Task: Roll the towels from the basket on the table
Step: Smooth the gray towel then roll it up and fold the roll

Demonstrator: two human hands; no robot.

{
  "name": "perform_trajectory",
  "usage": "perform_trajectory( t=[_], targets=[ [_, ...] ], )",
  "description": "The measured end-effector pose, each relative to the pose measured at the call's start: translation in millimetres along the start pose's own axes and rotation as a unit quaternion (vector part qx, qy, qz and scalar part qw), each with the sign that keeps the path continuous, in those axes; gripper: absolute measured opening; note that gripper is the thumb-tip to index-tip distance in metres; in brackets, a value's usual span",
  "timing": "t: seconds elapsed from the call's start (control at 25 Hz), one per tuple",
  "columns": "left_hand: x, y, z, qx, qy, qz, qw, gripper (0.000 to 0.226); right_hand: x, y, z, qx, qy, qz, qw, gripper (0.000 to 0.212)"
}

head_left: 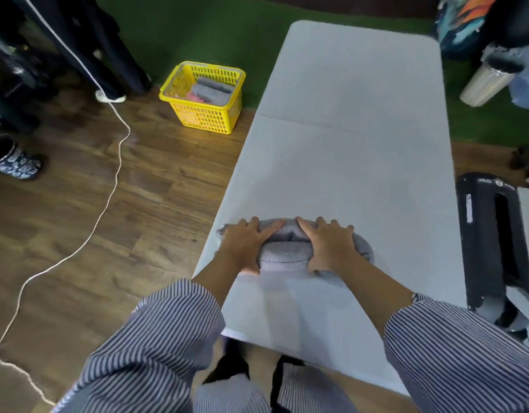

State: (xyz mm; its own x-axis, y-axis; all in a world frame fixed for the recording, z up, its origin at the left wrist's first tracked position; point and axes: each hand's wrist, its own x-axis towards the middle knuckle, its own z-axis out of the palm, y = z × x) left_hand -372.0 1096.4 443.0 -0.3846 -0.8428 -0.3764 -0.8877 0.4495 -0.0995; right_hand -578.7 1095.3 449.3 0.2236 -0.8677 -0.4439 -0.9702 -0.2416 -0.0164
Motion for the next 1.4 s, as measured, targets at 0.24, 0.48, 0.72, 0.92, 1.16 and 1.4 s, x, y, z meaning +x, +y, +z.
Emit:
perform_trajectory(
  t=[0.24, 0.48, 0.72, 0.92, 1.16, 1.4],
  targets=[
    [-25.7, -45.2, -1.8, 0.001, 0.048, -0.066, 0.997, 0.107, 13.9, -50.3, -22.4, -0.017, 0.110, -0.025, 0.993, 0.087],
    [-102.9, -171.9, 13.6, 0.009, 0.081, -0.122, 0.989, 0.102, 54.7, -188.8, -52.0, -0.022, 0.151, -0.081, 0.985, 0.093],
    [-175.8, -303.8, 48.5, 0.011, 0.062, -0.175, 0.983, 0.108, 93.0, -334.0, -64.7, -0.023, 0.169, -0.153, 0.973, 0.094],
    [-161.7, -370.0, 61.2, -0.010, 0.046, -0.178, 0.983, 0.106, 141.0, -376.7, -79.6, -0.033, 0.152, -0.146, 0.977, 0.096],
    [-62.5, -460.8, 46.0, -0.006, 0.043, -0.152, 0.987, 0.102, 261.4, -383.2, -117.6, -0.008, 0.126, -0.116, 0.985, 0.100],
    [53.9, -555.8, 1.6, 0.012, 0.042, -0.134, 0.990, 0.094, 395.0, -376.8, -181.4, 0.002, 0.107, -0.092, 0.990, 0.101]
  ],
)
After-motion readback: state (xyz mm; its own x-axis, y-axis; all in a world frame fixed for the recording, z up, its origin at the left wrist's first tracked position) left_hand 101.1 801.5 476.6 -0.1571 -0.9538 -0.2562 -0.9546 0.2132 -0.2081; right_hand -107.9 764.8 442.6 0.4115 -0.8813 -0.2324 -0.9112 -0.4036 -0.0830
